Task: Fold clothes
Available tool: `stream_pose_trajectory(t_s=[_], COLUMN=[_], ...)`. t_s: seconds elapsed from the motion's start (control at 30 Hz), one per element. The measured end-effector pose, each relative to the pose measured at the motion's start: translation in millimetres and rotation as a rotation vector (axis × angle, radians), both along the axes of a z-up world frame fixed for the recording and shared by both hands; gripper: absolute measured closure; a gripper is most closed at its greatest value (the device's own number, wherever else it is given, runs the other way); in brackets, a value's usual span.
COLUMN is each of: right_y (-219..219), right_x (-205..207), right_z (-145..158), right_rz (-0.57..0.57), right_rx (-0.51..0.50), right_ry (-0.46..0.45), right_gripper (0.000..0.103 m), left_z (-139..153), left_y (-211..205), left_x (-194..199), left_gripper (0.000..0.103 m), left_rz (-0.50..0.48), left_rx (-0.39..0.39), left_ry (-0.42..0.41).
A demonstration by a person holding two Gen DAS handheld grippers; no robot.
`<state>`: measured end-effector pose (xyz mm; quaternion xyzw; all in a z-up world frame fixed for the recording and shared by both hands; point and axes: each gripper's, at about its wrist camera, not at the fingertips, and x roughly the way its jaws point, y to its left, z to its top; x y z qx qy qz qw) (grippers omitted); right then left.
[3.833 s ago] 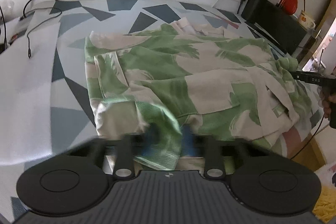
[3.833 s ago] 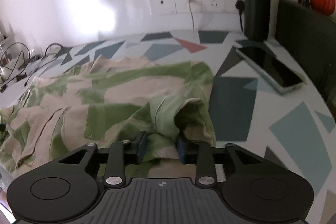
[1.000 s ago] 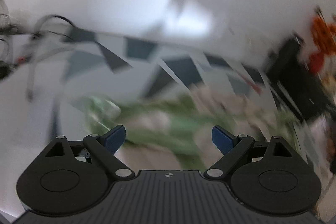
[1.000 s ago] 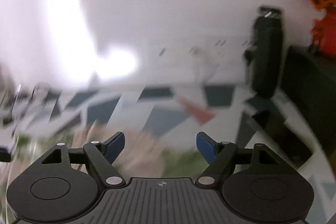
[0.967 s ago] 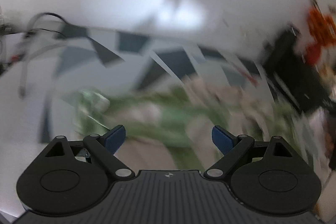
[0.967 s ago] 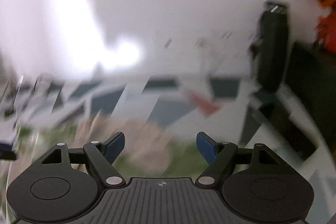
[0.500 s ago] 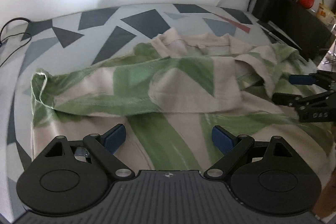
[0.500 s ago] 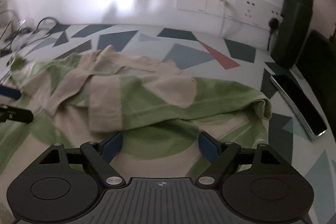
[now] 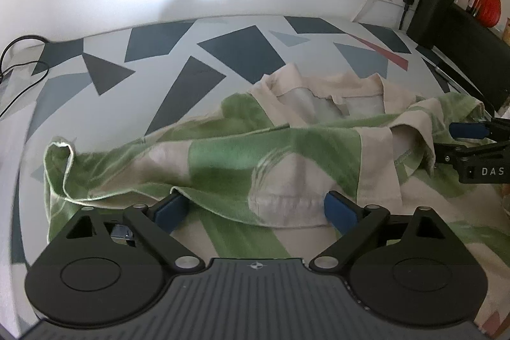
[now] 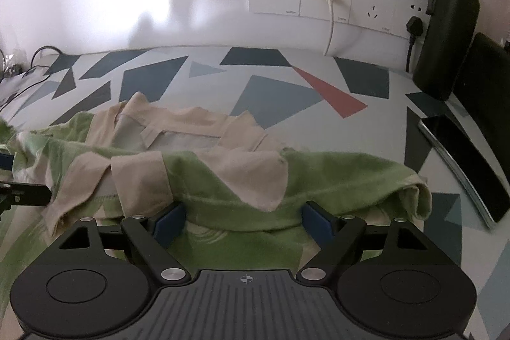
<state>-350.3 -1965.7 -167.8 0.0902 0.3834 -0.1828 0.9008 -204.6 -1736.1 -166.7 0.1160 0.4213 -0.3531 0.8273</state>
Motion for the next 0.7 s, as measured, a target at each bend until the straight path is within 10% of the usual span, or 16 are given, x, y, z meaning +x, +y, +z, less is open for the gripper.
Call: stream_pose_trajectory(t_s=[0.3,0.7], right_y=[-26.8,30.4], right_x=[3.3,-16.5], right_z=[27.1,0.9], right_rz=[-0.103,0.025], right_rx=[0.04,0.03], right_ry=[-0.13,0.057], right_gripper=[0.024,0.01], left_z=[12.9,5.8], left_y=[-5.2,24.6], left_x=[30.4,-14.9], left_gripper=[0.007,0.004], left_rz=[0.095,0.002], left_rx=[-0.063,0.011], left_ry=[0.013,0.048])
